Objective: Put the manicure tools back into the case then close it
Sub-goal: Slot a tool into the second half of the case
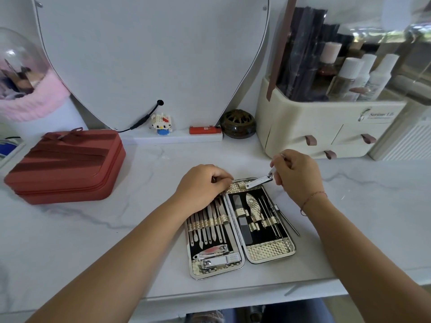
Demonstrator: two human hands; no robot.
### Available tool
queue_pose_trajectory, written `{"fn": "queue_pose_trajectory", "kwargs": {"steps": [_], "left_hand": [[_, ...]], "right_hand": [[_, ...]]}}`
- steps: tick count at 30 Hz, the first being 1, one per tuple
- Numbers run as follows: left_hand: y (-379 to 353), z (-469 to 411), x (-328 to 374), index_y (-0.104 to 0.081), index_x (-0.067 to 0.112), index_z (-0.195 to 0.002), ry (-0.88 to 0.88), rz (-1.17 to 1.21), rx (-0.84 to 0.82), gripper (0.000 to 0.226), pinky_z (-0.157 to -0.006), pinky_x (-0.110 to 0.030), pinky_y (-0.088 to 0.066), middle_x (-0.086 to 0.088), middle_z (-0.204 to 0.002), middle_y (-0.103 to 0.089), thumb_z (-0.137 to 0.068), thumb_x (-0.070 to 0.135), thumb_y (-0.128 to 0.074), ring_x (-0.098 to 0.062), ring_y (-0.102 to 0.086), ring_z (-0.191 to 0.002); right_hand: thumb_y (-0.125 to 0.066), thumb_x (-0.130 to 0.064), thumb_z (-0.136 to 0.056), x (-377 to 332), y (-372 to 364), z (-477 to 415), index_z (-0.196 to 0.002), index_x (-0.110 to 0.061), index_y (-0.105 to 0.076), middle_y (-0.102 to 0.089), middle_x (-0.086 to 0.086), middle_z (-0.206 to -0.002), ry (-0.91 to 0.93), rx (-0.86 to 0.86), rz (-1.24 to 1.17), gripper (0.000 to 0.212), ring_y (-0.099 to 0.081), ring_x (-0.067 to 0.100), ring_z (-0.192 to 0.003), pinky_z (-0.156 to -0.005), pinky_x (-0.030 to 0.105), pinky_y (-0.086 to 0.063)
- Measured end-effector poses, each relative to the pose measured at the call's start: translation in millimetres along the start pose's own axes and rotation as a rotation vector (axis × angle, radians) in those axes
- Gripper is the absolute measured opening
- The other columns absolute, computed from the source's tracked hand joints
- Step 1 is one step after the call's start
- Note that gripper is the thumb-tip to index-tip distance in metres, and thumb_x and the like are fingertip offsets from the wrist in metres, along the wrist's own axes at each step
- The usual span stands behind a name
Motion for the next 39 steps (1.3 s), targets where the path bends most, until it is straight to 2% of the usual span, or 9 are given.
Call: {"fn": "queue_pose_trajectory", "kwargs": {"steps": [6, 9, 11, 14, 19, 25, 32, 37, 39], "left_hand": [[-0.4, -0.5, -0.9, -0.073, 0.028, -0.101, -0.004, 0.002, 0.004, 0.018, -0.095, -0.035, -0.046, 0.013, -0.107, -0.069, -0.09, 0.028, -0.059, -0.006, -0.059, -0.103], [-0.4, -0.5, -0.9, -0.073, 0.029, -0.101, -0.002, 0.006, 0.003, 0.017, -0.094, -0.034, -0.047, 0.013, -0.107, -0.069, -0.09, 0.028, -0.06, -0.006, -0.059, -0.102], [-0.3, -0.5, -0.4, -0.073, 0.028, -0.101, 0.001, 0.008, 0.003, 0.017, -0.094, -0.035, -0.047, 0.013, -0.106, -0.069, -0.09, 0.028, -0.06, -0.006, -0.059, -0.102], [-0.1, -0.3, -0.1, -0.073, 0.028, -0.101, 0.002, 0.01, 0.005, 0.017, -0.095, -0.034, -0.046, 0.013, -0.107, -0.069, -0.09, 0.027, -0.06, -0.007, -0.059, -0.102], [0.1, 0.6, 0.9, -0.073, 0.027, -0.101, 0.0, 0.016, 0.004, 0.017, -0.095, -0.035, -0.046, 0.012, -0.107, -0.07, -0.091, 0.027, -0.059, -0.007, -0.059, -0.102], [0.5, 0.6, 1.3, -0.073, 0.026, -0.101, 0.0, 0.015, 0.012, 0.017, -0.094, -0.034, -0.046, 0.011, -0.106, -0.07, -0.091, 0.026, -0.06, -0.007, -0.059, -0.102], [-0.8, -1.0, -1.3, -0.074, 0.027, -0.099, 0.01, 0.025, 0.015, 0.016, -0.093, -0.034, -0.047, 0.012, -0.103, -0.071, -0.09, 0.026, -0.06, -0.006, -0.06, -0.1], [-0.9, -1.0, -1.0, -0.074, 0.028, -0.098, 0.016, 0.019, 0.02, 0.016, -0.092, -0.033, -0.048, 0.012, -0.102, -0.071, -0.09, 0.026, -0.06, -0.006, -0.06, -0.099], [-0.7, -1.0, -1.0, -0.074, 0.028, -0.098, 0.018, 0.021, 0.021, 0.016, -0.091, -0.033, -0.048, 0.012, -0.102, -0.071, -0.09, 0.027, -0.06, -0.006, -0.06, -0.098]], "right_hand": [[-0.042, -0.017, -0.09, 0.2, -2.5, -1.9, -0.068, -0.009, -0.059, -0.052, -0.005, -0.042, -0.002, -0.002, -0.039, 0.028, -0.049, 0.003, -0.042, -0.046, 0.013, -0.035], [-0.041, -0.017, -0.091, -5.9, -3.3, 0.1, -0.071, -0.004, -0.059, -0.057, 0.001, -0.05, 0.03, 0.037, 0.016, 0.029, -0.054, 0.012, -0.052, -0.051, 0.025, -0.04], [-0.041, -0.017, -0.091, -9.6, -3.9, 1.1, -0.072, -0.001, -0.058, -0.059, 0.004, -0.053, 0.054, 0.051, 0.034, 0.03, -0.057, 0.018, -0.056, -0.055, 0.028, -0.044], [-0.041, -0.015, -0.091, -7.2, -4.9, -0.2, -0.071, -0.001, -0.058, -0.057, 0.004, -0.05, 0.027, 0.021, -0.003, 0.029, -0.051, 0.008, -0.046, -0.048, 0.02, -0.039], [-0.043, -0.012, -0.088, 4.7, -8.6, -5.3, -0.067, -0.008, -0.059, -0.053, 0.002, -0.043, -0.113, -0.074, -0.126, 0.026, -0.04, 0.004, -0.032, -0.046, 0.023, -0.035], [-0.044, -0.017, -0.088, -4.0, -11.8, -5.5, -0.065, -0.012, -0.059, -0.051, -0.004, -0.037, -0.065, -0.146, -0.053, 0.029, -0.04, 0.005, -0.033, -0.051, 0.023, -0.037], [-0.041, -0.015, -0.091, -10.0, -17.2, 1.4, -0.072, -0.012, -0.059, -0.058, 0.005, -0.049, -0.121, -0.173, -0.11, 0.026, -0.041, 0.007, -0.032, -0.048, 0.025, -0.041], [-0.037, -0.012, -0.091, -10.7, -22.9, 11.2, -0.08, -0.011, -0.06, -0.058, 0.003, -0.05, -0.108, -0.164, -0.125, 0.025, -0.045, 0.001, -0.033, -0.045, 0.021, -0.039], [-0.037, -0.011, -0.09, -10.5, -25.8, 13.3, -0.078, -0.013, -0.06, -0.058, 0.004, -0.049, -0.109, -0.188, -0.127, 0.026, -0.045, 0.002, -0.033, -0.047, 0.022, -0.038]]}}
Point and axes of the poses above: each hand's wrist, its own z-axis away from the middle knuckle, its own y-axis out of the back of the hand, x = y × z, the point moved 5 cm from there along -z, towards the middle knuckle
